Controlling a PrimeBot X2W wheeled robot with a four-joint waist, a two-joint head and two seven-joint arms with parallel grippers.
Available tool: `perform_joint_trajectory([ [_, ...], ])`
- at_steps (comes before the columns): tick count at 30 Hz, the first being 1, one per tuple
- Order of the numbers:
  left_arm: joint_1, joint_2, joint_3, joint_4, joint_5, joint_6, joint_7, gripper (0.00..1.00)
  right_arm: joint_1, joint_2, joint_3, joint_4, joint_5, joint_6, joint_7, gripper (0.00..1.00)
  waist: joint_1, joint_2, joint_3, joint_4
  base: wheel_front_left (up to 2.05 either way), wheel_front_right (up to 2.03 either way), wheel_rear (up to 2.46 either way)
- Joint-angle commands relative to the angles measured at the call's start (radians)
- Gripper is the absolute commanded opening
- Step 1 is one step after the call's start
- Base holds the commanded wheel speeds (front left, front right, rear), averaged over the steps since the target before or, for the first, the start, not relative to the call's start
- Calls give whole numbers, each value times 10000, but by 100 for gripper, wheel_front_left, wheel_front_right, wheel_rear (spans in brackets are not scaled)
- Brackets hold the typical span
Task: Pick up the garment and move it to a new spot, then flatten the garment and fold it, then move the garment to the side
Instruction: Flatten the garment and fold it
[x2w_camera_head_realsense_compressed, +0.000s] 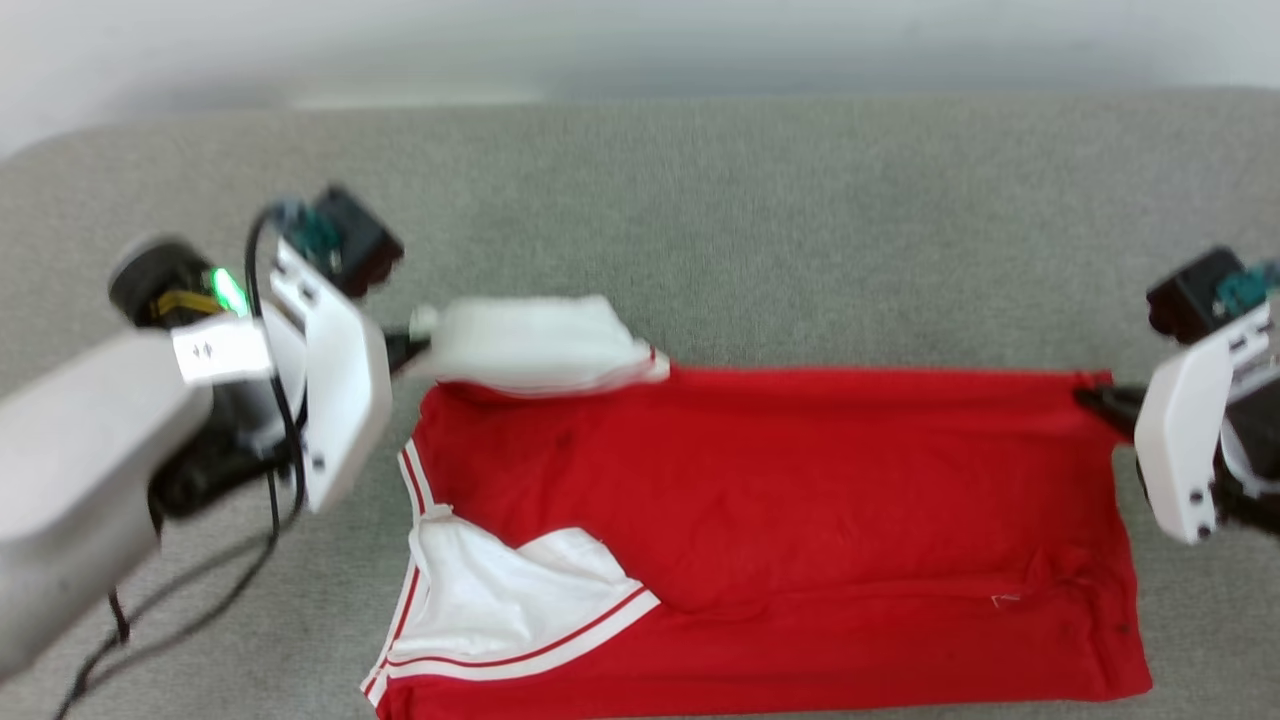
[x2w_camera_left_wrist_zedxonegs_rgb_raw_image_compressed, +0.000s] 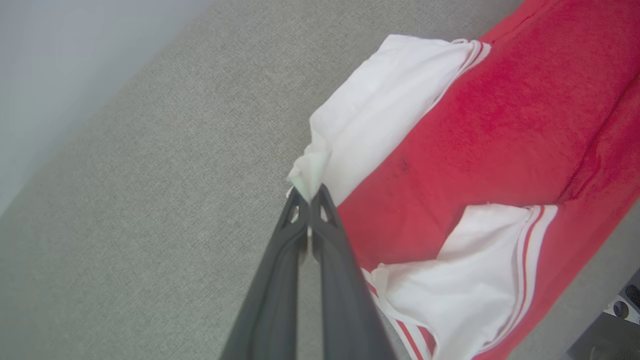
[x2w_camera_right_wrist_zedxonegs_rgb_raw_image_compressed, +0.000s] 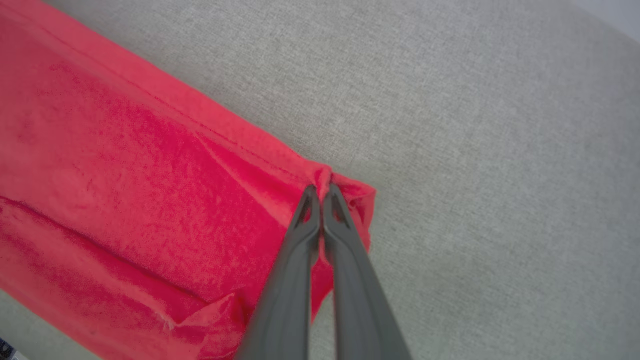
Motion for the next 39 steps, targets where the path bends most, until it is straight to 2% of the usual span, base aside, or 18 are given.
perform_joint_trajectory([
  [1, 389, 126, -36, -234, -66, 128, -99, 0, 369, -147, 15, -94, 23, -5, -176, 0, 1, 0, -479, 62, 0, 0, 0],
  [5, 1510, 559, -162, -960, -218, 499, -252, 0, 1353, -347, 1, -379, 104, -4, -548, 0, 1, 0, -984, 100, 0, 0, 0],
  [12, 3353, 928, -276, -1670, -435, 959, -424, 0, 2818, -378, -216, -622, 280, -5, -997, 0, 1, 0, -1290, 97, 0, 0, 0],
  [16, 4423, 825, -301, -1695, -538, 1231, -663, 0, 3639, -315, -481, -552, 357, -5, -1249, 0, 1, 0, -1233, 125, 0, 0, 0],
  [23, 5312, 308, -293, -555, -546, 1056, -1295, 0, 4235, 9, -498, -9, 48, -5, -1288, 0, 1, 0, -1036, 88, 0, 0, 0],
  [24, 5326, 239, -245, -444, -526, 1106, -1446, 85, 4227, 68, -507, 74, -69, -7, -1352, 100, 1, 0, -1035, 83, 0, 0, 0],
  [25, 5307, 193, -198, -368, -454, 1163, -1599, 100, 4206, 136, -533, 127, -113, -8, -1418, 100, 1, 0, -1045, 71, 0, 0, 0],
  [29, 5389, 117, 88, -325, -209, 1455, -2532, 100, 4008, 124, -781, -43, -248, -5, -1820, 100, 1, 0, -1246, 24, 0, 0, 0],
  [32, 5490, 173, 381, -475, -46, 1878, -3310, 100, 3993, -60, -1043, -431, -167, -5, -2024, 100, 1, 0, -1441, 5, 0, 0, 0],
  [39, 5791, 75, 1270, -804, 485, 3574, -5546, 100, 4244, -549, -2413, -1395, 288, -5, -2233, 100, 1, 0, -1575, 8, 0, 0, 0],
])
